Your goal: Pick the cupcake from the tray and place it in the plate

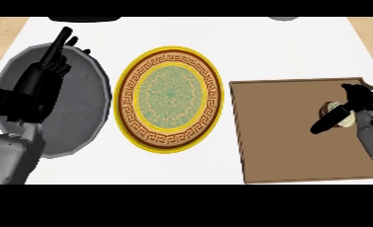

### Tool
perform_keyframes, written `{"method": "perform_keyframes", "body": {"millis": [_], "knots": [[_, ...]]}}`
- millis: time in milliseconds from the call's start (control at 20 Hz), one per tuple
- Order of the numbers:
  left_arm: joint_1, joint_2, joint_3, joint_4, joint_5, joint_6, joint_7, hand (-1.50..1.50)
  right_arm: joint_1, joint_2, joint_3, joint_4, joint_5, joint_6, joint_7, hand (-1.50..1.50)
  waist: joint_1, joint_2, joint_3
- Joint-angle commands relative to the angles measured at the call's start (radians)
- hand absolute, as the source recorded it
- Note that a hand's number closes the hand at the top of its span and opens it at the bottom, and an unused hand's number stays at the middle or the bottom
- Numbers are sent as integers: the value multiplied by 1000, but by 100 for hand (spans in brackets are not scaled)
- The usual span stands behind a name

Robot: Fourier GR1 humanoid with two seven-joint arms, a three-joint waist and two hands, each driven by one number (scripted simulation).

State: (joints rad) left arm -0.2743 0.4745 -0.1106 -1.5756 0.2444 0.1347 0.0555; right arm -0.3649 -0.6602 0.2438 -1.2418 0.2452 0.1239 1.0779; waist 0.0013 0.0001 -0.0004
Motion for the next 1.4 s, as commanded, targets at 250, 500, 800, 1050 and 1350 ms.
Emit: {"method": "perform_keyframes", "body": {"millis": [250,500,800,1050,1350], "knots": [[-56,6,83,35,-7,-85,48,0,0,70,-42,105,103,-23,-42,150,-2,1,0],[11,-29,46,-35,-27,-59,46,0,-10,26,12,116,297,-140,-101,150,4,0,1],[43,8,111,-16,-10,-68,35,0,280,57,161,-326,419,-205,44,150,-63,-24,-3],[70,-8,104,-19,-37,-38,26,0,526,27,258,-568,625,-313,73,150,-98,-28,-4],[89,-18,97,-51,-34,-48,27,0,692,53,331,-971,825,-304,145,150,-61,-19,-3]]}}
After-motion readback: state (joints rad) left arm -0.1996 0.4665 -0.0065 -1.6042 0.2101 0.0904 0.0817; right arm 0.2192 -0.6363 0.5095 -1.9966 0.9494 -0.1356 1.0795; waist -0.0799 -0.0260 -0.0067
